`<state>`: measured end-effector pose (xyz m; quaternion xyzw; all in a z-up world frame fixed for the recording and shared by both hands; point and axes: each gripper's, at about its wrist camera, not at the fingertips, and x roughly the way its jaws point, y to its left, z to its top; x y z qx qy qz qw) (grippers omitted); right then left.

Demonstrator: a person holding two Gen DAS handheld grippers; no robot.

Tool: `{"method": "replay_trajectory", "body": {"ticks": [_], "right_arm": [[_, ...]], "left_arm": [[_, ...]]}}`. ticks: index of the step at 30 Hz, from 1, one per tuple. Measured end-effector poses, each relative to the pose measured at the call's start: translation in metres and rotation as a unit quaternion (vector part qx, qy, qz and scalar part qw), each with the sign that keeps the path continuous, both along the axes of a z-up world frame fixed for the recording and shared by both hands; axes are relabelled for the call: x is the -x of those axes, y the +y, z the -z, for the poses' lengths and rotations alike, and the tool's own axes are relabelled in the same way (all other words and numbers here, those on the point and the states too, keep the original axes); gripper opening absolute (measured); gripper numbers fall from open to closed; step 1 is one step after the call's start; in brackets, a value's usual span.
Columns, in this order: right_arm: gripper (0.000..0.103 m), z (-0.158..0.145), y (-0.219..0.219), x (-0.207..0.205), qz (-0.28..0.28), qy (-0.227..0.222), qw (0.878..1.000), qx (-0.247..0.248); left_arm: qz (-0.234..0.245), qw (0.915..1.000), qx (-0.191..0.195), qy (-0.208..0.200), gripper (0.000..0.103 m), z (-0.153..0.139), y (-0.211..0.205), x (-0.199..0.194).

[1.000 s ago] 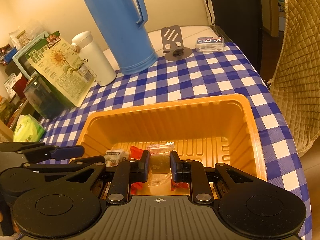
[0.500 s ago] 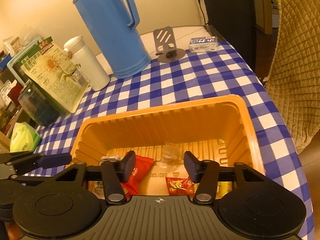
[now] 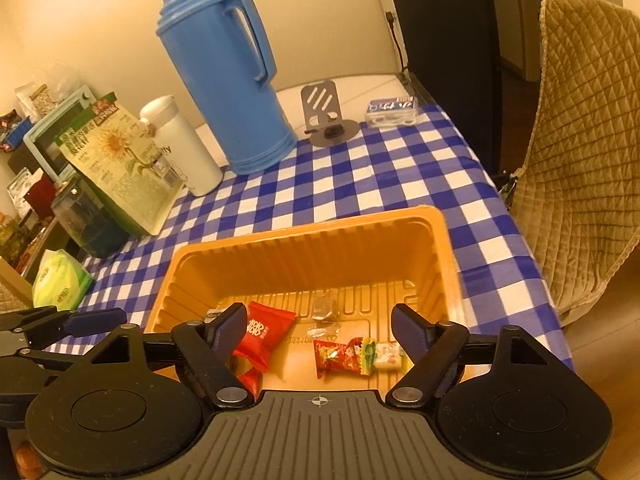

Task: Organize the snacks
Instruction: 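Withdraw both open grippers from the tray toward the remaining snacks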

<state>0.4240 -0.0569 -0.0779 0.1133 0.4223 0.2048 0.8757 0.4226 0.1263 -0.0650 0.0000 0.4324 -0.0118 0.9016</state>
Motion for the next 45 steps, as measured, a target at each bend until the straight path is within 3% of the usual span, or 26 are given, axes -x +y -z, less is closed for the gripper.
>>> {"method": "replay_trajectory", "body": {"ticks": [12,26,36,45], "right_arm": [[0.081,-0.024,-0.031,0.067,-0.020,-0.013,1.000,0.001],[0.081,-0.028,-0.081,0.170,-0.028,-0.012,1.000,0.000],[0.081,-0.013,-0.116,0.239,-0.034,0.007,0.999,0.023],[0.081,0.004,-0.132,0.272,-0.041,0.026,0.998,0.040]], "left_arm": [[-0.020,0.9994,0.025,-0.015,0.075,-0.028,-0.019,0.070],[-0.023,0.9993,0.016,-0.024,0.075,-0.037,-0.063,0.173],[-0.039,0.9991,0.016,0.000,0.075,-0.019,-0.087,0.239],[-0.060,0.9976,0.021,0.028,0.075,0.001,-0.101,0.277]]}}
